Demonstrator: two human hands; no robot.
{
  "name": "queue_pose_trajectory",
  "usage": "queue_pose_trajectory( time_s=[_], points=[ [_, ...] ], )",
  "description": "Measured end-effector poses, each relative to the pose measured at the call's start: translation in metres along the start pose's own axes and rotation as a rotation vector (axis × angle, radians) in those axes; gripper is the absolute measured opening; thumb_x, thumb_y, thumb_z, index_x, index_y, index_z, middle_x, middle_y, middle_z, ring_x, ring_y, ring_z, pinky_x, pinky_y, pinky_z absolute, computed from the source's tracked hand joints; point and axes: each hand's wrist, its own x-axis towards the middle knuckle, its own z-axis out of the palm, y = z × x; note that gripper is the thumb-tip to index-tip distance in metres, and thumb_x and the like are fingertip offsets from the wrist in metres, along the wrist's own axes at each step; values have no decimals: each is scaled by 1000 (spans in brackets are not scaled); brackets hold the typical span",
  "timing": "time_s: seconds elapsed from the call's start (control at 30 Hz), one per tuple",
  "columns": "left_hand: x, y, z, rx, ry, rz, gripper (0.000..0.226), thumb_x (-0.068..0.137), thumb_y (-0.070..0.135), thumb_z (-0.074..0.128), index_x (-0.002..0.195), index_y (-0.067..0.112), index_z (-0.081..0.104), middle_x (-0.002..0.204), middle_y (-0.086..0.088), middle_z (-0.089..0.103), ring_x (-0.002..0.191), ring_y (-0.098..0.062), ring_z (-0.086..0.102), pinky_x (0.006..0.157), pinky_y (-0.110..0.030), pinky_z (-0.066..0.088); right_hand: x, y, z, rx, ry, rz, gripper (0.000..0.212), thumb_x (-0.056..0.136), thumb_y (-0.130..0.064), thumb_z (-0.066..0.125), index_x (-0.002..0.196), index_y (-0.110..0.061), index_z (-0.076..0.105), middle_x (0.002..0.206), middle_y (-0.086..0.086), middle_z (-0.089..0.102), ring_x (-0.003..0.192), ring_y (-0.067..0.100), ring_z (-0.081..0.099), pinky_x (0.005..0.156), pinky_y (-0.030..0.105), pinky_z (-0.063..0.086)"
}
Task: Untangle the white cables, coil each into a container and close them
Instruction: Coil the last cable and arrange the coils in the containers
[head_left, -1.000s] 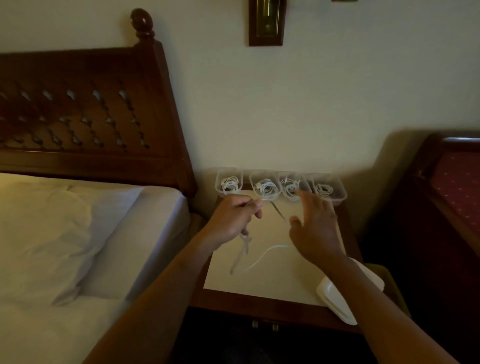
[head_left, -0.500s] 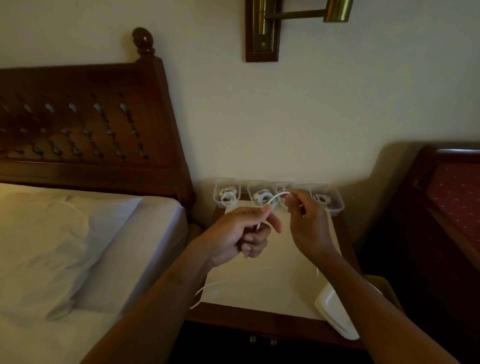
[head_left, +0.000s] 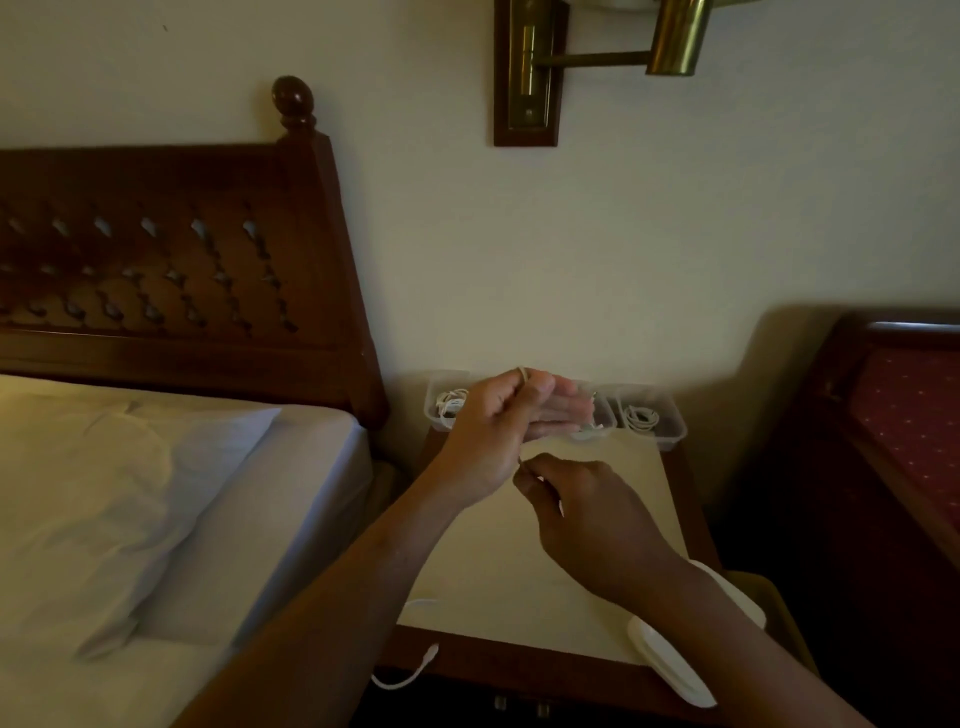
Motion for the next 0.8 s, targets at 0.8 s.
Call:
queue_pose_trajectory(
  time_s=[0.8],
  points=[
    [-3, 14, -11, -518, 52, -142, 40, 103, 33, 51, 108, -2, 71, 71, -11, 68, 76, -32, 73, 75, -42, 61, 21, 25, 6, -40, 61, 394, 26, 102, -21, 48, 104, -32, 71, 79, -10, 66, 60, 4, 57, 49, 23, 35]
  ],
)
